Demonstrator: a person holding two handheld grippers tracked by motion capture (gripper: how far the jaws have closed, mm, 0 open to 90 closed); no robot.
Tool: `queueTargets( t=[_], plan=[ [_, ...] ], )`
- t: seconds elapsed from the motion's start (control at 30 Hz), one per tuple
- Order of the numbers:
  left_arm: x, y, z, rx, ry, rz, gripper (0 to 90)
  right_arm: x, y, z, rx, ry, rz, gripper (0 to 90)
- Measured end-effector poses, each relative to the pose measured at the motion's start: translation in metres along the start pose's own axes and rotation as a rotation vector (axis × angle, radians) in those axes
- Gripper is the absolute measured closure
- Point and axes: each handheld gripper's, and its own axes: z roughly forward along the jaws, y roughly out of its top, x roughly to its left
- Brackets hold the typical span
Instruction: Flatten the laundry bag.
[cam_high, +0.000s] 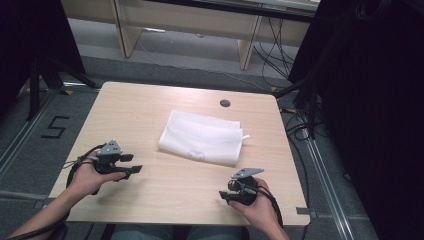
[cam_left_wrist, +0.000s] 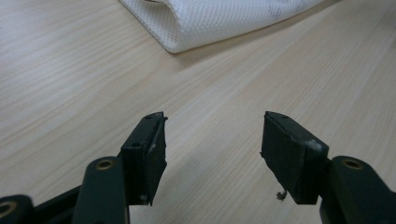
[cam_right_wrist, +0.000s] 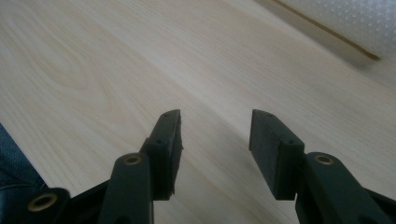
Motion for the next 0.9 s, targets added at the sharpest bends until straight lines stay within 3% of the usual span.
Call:
queueTargets(
  t=[0.03,0.07,0.1,0.2,0.27,0.3,0.37,0.4,0.47,0.53,0.6,0.63,0.67,0.73,0.77,0.8,0.9],
  plan=[
    [-0.002,0.0,0.002,-0.013,-0.002,-0.015,40.2,-0.002,-0.001,0.001,-0.013,-0.009,-0.02,54.8],
    [-0.002,0.001,0.003,-0.01,-0.011,-0.007,40.5,-0.003,0.0,-0.001,0.014,-0.001,0.001,55.1],
    [-0.002,0.001,0.003,-0.006,-0.017,-0.006,40.8,-0.005,-0.001,0.001,-0.009,-0.013,-0.015,56.1],
    [-0.004,0.001,0.004,-0.005,-0.026,-0.007,42.8,-0.01,0.0,-0.002,0.014,-0.014,0.007,62.0],
    [-0.005,0.001,0.003,-0.006,-0.022,-0.006,44.7,-0.01,-0.001,0.0,-0.015,-0.019,0.025,63.3],
    [-0.005,0.002,0.003,-0.007,-0.029,-0.001,44.7,-0.013,0.002,-0.004,0.016,-0.021,0.051,65.0],
    [-0.007,0.005,0.002,-0.033,-0.032,0.014,46.0,-0.019,0.004,-0.006,0.011,-0.049,0.066,69.3],
    [-0.007,0.005,0.002,-0.033,-0.032,0.014,46.4,-0.021,0.007,-0.008,0.0,-0.047,0.092,70.5],
    [-0.008,0.005,0.001,-0.02,-0.036,0.011,49.6,-0.026,0.014,-0.016,0.001,-0.08,0.088,72.3],
    [-0.013,0.009,-0.001,-0.026,-0.028,0.017,52.6,-0.033,0.023,-0.021,-0.047,-0.123,0.123,74.3],
    [-0.015,0.01,-0.001,-0.026,-0.031,0.016,55.0,-0.043,0.029,-0.022,-0.066,-0.155,0.079,74.6],
    [-0.018,0.013,-0.002,-0.014,-0.034,0.037,55.0,-0.043,0.029,-0.022,-0.066,-0.155,0.079,74.6],
    [-0.023,0.017,-0.001,-0.017,-0.032,0.056,55.8,-0.052,0.041,-0.024,-0.035,-0.182,0.062,74.4],
    [-0.026,0.02,0.001,-0.004,-0.035,0.057,55.5,-0.054,0.045,-0.023,-0.037,-0.194,0.077,73.8],
    [-0.025,0.023,0.002,0.004,-0.043,0.087,55.5,-0.06,0.054,-0.022,-0.024,-0.202,0.071,72.5],
    [-0.028,0.025,0.007,-0.003,-0.046,0.073,54.8,-0.071,0.072,-0.016,-0.027,-0.214,0.07,69.8],
    [-0.033,0.026,0.017,0.0,-0.069,0.078,54.1,-0.081,0.095,-0.007,-0.022,-0.246,0.035,64.6]
  ],
)
